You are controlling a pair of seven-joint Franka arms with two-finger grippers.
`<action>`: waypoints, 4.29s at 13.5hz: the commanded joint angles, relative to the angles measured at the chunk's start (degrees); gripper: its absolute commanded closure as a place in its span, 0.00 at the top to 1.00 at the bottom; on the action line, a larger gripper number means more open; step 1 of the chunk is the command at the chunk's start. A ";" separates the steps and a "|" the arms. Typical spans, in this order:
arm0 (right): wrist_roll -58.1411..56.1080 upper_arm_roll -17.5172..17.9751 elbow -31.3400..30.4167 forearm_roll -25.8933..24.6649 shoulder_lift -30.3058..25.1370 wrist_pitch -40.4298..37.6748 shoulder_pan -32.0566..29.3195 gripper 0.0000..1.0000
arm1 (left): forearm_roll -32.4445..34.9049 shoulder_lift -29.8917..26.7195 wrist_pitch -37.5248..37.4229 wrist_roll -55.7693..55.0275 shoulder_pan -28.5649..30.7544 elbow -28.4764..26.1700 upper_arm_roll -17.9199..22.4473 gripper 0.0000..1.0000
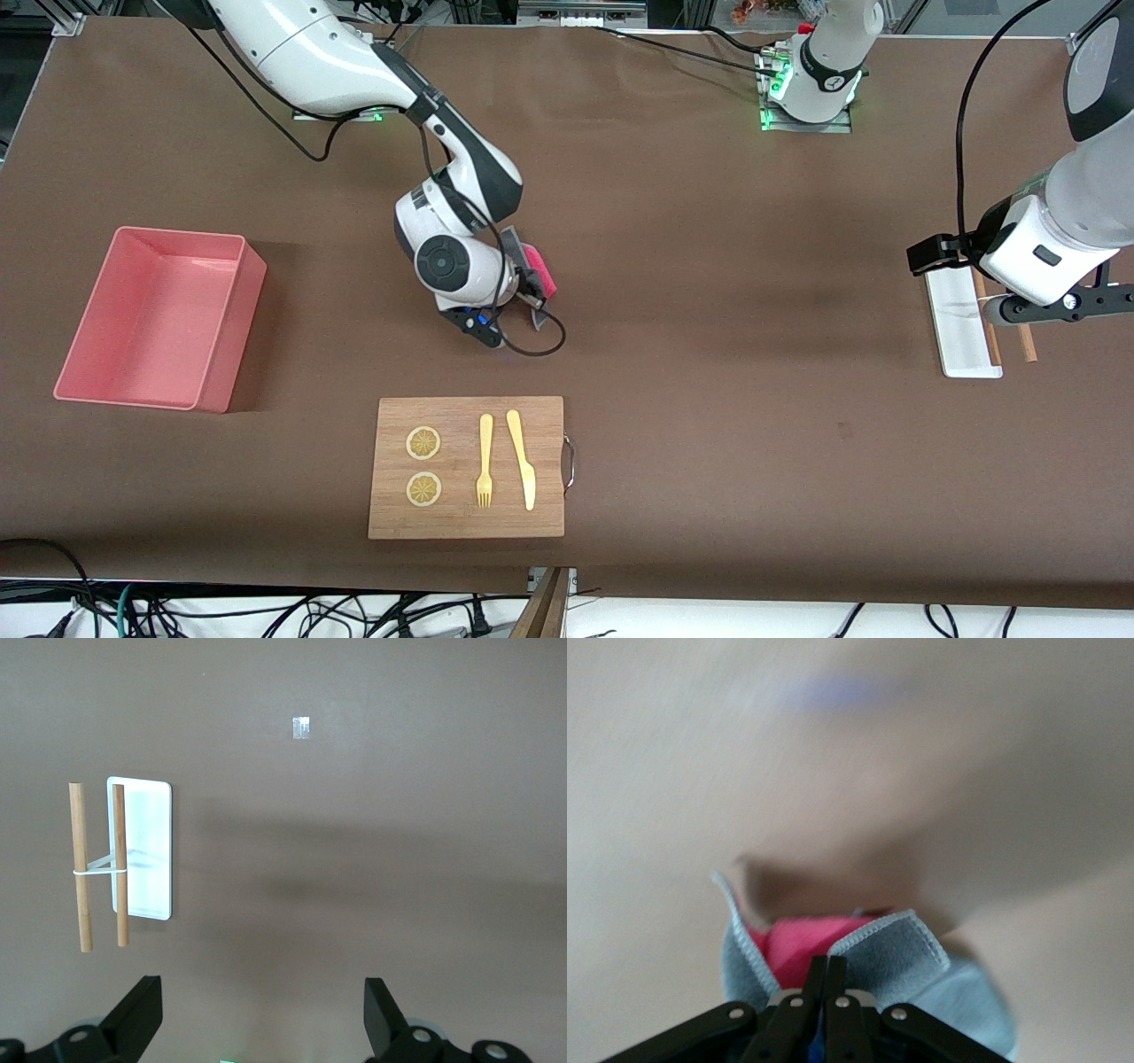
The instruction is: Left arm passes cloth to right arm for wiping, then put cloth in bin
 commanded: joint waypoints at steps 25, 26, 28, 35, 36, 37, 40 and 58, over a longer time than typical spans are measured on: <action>-56.44 -24.78 8.46 -8.24 -18.88 -45.21 -9.73 0.00 | -11.58 -13.97 16.60 12.29 -15.18 -16.57 21.05 1.00; -59.42 -24.87 8.47 -9.73 -20.29 -46.79 -10.87 0.00 | -11.48 -14.60 16.70 12.12 -16.24 -17.12 21.57 1.00; -65.23 -25.13 8.47 -12.37 -22.58 -48.65 -13.42 0.00 | -10.43 -15.74 16.87 12.38 -19.31 -18.17 24.99 1.00; -86.68 -32.51 7.50 -19.06 -22.33 -45.51 -21.68 0.00 | -10.34 -15.13 15.21 12.47 -18.97 -17.39 25.36 1.00; -88.09 -32.51 6.89 -19.06 -21.89 -43.58 -22.82 0.00 | -10.34 -15.13 15.20 12.38 -18.89 -17.39 25.36 1.00; -88.72 -32.78 6.71 -19.06 -21.01 -42.51 -23.36 0.00 | -10.34 -15.13 15.20 12.38 -18.88 -17.39 25.36 1.00; -88.02 -32.78 6.54 -18.45 -18.38 -40.06 -23.71 0.00 | -10.25 -15.13 14.06 12.47 -18.88 -17.39 25.53 1.00; -87.67 -32.16 -3.49 -9.23 -5.45 -7.54 -23.63 0.00 | -8.84 -15.04 14.15 12.38 -18.97 -17.22 25.09 1.00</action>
